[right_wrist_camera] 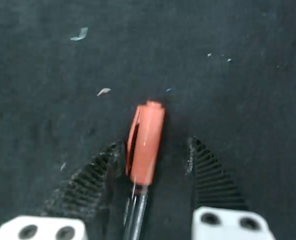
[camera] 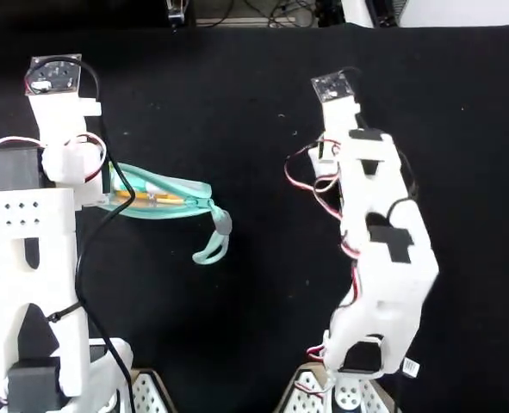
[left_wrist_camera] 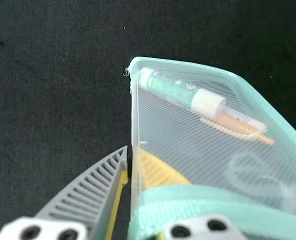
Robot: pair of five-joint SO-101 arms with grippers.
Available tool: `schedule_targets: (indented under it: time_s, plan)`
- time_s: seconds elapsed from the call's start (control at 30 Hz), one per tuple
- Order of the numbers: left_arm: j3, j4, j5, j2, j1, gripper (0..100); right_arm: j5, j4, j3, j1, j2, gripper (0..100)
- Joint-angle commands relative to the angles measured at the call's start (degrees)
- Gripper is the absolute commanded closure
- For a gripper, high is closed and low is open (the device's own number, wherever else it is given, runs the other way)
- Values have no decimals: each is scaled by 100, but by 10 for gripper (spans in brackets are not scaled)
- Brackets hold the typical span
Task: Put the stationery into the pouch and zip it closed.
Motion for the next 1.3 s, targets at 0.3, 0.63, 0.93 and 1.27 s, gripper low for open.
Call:
schedule_targets:
  time_s: [0.3,0.63,0.93,1.27]
  plan:
    - [22,9,9,44,13,970,343,141,-426,62,-154,984]
    - [22,9,9,44,22,970,422,202,1499,-404,-3143,987]
    - [22,9,9,44,22,970,360,782,3292,-1275,-7187,987]
    - [31,9,9,44,22,970,-193,299,3723,-3473,-11714,986]
